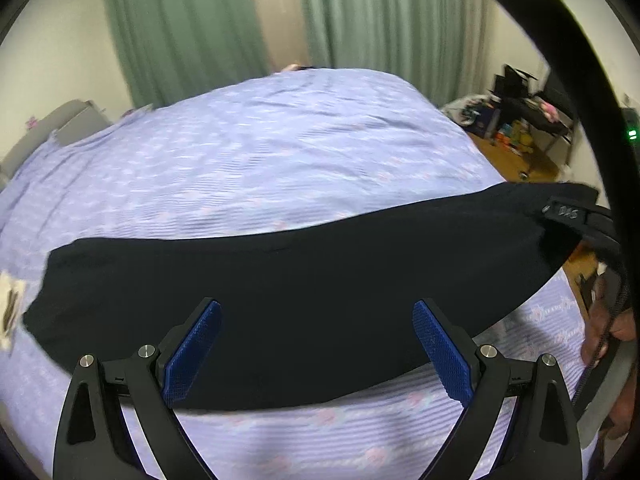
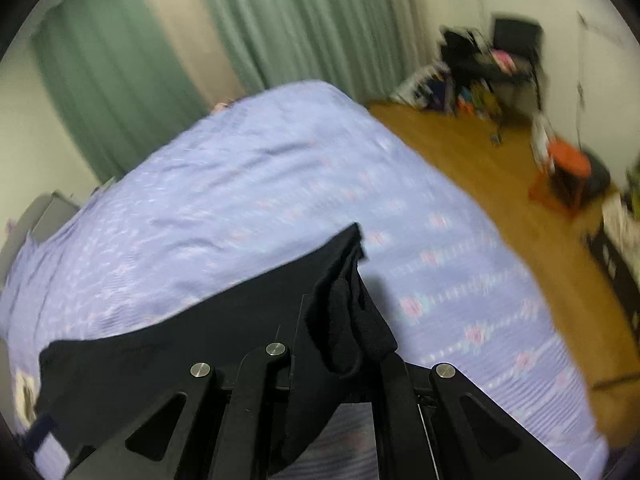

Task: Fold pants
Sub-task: 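Lift the trouser end with the right gripper and fold it toward the left gripper, then lay the folded end down and open the right gripper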

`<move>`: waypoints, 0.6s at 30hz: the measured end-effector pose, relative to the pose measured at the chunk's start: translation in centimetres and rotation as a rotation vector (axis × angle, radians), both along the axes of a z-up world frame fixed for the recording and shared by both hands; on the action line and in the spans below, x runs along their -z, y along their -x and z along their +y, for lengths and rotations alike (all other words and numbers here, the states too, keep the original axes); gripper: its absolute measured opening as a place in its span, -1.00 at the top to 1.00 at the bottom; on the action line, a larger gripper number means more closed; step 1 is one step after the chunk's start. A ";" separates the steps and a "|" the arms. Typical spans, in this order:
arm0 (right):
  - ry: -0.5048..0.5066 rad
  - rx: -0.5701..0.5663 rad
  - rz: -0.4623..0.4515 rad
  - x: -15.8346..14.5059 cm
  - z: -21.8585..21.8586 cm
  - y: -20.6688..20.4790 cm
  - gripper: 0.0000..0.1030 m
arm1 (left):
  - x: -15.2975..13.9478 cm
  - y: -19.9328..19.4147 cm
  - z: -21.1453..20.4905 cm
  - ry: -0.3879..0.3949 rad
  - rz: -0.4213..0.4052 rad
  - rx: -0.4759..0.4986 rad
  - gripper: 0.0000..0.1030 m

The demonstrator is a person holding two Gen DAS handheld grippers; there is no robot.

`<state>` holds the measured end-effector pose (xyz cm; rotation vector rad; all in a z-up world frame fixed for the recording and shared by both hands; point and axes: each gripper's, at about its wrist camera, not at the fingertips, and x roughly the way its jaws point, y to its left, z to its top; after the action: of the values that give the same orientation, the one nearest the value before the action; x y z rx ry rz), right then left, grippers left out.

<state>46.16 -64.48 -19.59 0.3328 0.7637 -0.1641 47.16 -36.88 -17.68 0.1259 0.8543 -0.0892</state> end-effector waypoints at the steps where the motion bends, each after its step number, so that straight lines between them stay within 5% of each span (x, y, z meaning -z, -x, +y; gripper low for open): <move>1: 0.037 -0.021 -0.016 -1.3 0.9 0.1 0.88 | -0.9 0.2 1.1 0.007 0.002 -0.015 -0.90; 9: 0.290 -0.210 -0.140 -11.2 12.7 -0.4 0.88 | -5.7 2.0 13.9 0.072 -0.046 -0.134 -0.93; 18: 0.471 -0.312 -0.097 -13.1 29.5 -0.4 0.88 | -8.0 0.7 28.6 0.066 -0.035 -0.101 -0.93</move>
<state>46.61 -34.97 -6.52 -0.2244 0.6487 -0.0294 46.42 -8.32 -9.71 0.0223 0.8207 -0.0202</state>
